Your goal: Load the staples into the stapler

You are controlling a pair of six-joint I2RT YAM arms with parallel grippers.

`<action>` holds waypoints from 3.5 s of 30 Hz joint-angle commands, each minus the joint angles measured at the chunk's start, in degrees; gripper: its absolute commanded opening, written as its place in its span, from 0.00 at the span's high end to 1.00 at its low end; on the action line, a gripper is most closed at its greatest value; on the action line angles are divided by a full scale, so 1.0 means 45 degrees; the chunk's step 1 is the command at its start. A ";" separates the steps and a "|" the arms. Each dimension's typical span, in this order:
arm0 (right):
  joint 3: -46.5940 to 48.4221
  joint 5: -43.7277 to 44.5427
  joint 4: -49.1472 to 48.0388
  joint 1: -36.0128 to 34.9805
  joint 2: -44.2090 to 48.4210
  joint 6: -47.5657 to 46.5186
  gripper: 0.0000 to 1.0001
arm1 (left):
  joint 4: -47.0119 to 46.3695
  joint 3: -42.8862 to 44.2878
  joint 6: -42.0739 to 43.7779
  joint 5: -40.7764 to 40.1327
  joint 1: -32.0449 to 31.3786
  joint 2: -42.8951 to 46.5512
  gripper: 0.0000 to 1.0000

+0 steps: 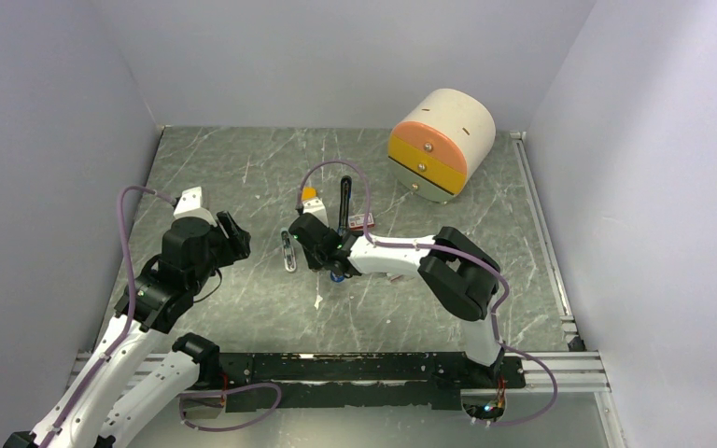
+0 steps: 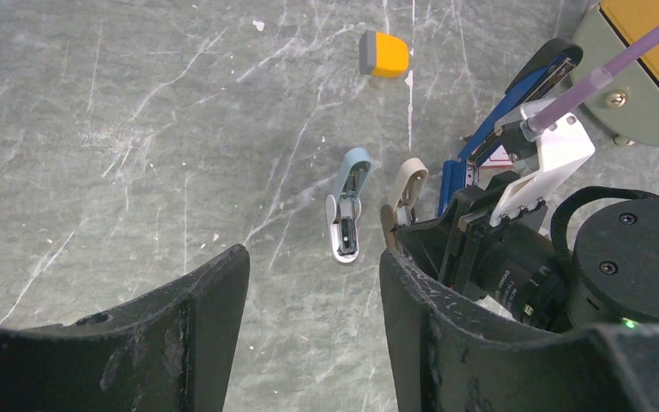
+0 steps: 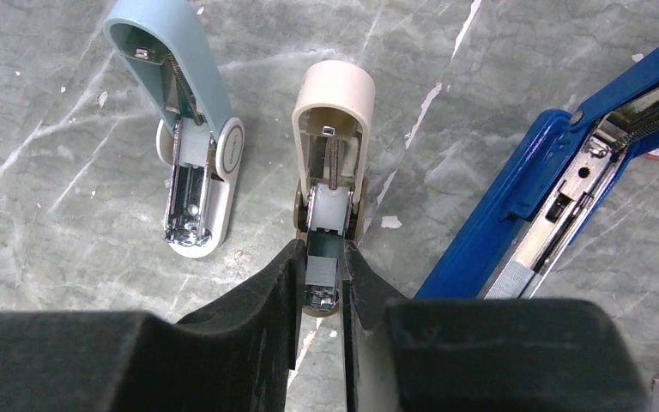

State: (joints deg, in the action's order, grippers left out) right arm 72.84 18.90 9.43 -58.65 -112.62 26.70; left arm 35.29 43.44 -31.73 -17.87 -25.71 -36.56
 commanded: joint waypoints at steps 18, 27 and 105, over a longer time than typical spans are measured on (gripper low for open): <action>-0.0053 0.0381 0.0333 0.0056 0.0199 0.0165 0.76 | -0.0225 0.0073 0.0117 0.0101 -0.0028 0.0116 0.38; 0.0083 0.0569 0.0578 0.0057 0.0224 0.0229 0.75 | -0.0225 0.0073 0.0120 0.0118 -0.0028 0.0096 0.38; -0.4995 -0.1959 0.1753 0.4294 0.4267 -0.2808 0.60 | -0.1122 -0.0103 0.0146 0.1471 -0.0028 -0.0314 0.38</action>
State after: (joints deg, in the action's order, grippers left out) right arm 51.09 11.79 18.46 -40.03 -92.16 15.11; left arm 31.14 43.42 -31.09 -11.77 -25.71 -37.89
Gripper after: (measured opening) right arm 0.407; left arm 0.623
